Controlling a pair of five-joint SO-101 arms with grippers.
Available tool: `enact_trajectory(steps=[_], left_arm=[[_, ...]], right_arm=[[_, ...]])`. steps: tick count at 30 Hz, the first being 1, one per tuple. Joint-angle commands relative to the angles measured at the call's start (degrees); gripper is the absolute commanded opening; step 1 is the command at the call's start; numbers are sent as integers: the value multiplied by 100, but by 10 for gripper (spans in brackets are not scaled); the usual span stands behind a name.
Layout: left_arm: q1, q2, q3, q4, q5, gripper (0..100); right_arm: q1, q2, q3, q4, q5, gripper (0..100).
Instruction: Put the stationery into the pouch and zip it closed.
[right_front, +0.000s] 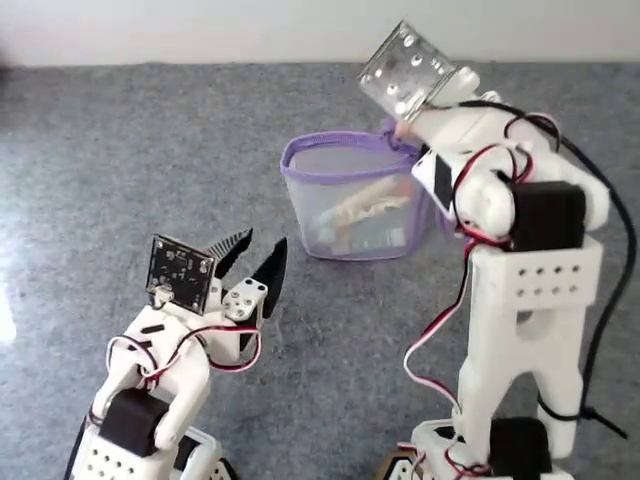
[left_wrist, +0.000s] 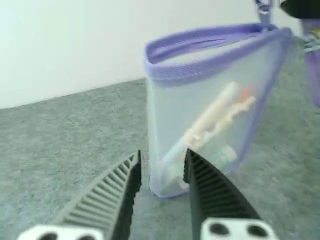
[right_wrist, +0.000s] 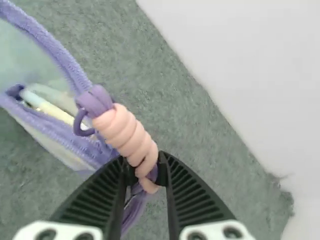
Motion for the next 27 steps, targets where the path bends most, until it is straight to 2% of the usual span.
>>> enact_trajectory(steps=[1,7,11,15,20,25,27], left_arm=[[-114,-44,84,-466,114,144],[-114,97,295,-1152,105,144],[-123,809,40,-1459,141,144],[-123,1741,-549,-1829,492,144],[-70,2708,-1402,-1820,862,144],[-62,2804,-1692,-1758,835,144],[-62,2743,-1815,-1354,765,144]], right_arm=[[-303,-426,-290,84,237,9],[-743,-664,-290,127,484,9],[-1086,-769,-387,611,598,9],[-1244,-919,-387,1033,598,9],[-1200,-980,-387,1156,589,9],[-954,-910,-334,1042,563,9],[-884,-884,-229,919,563,9]])
